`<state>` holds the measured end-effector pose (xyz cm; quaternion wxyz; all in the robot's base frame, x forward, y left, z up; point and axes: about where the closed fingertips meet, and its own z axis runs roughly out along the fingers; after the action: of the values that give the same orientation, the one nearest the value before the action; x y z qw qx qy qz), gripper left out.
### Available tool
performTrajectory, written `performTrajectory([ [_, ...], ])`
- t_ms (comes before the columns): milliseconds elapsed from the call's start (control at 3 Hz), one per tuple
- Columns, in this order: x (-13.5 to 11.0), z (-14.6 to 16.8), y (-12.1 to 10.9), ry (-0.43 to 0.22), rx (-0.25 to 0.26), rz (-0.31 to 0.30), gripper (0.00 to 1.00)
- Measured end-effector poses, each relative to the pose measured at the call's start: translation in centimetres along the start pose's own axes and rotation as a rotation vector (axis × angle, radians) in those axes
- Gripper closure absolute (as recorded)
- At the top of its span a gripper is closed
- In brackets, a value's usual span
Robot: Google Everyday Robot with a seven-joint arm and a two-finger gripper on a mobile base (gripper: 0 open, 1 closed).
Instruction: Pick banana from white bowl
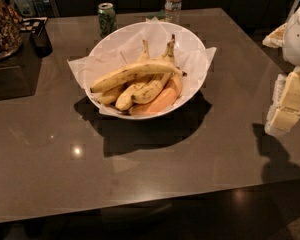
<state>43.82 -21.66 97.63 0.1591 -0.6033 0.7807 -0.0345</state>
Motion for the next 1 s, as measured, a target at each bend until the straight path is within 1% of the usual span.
performTrajectory([
  [333, 0.0, 0.0, 0.0, 0.000, 0.000, 0.000, 0.00],
  [667, -6.4, 2.0, -2.5, -0.102, -0.053, -0.126, 0.00],
  [1000, -9.0, 2.2, -4.3, -0.143, -0.041, -0.159, 0.00],
])
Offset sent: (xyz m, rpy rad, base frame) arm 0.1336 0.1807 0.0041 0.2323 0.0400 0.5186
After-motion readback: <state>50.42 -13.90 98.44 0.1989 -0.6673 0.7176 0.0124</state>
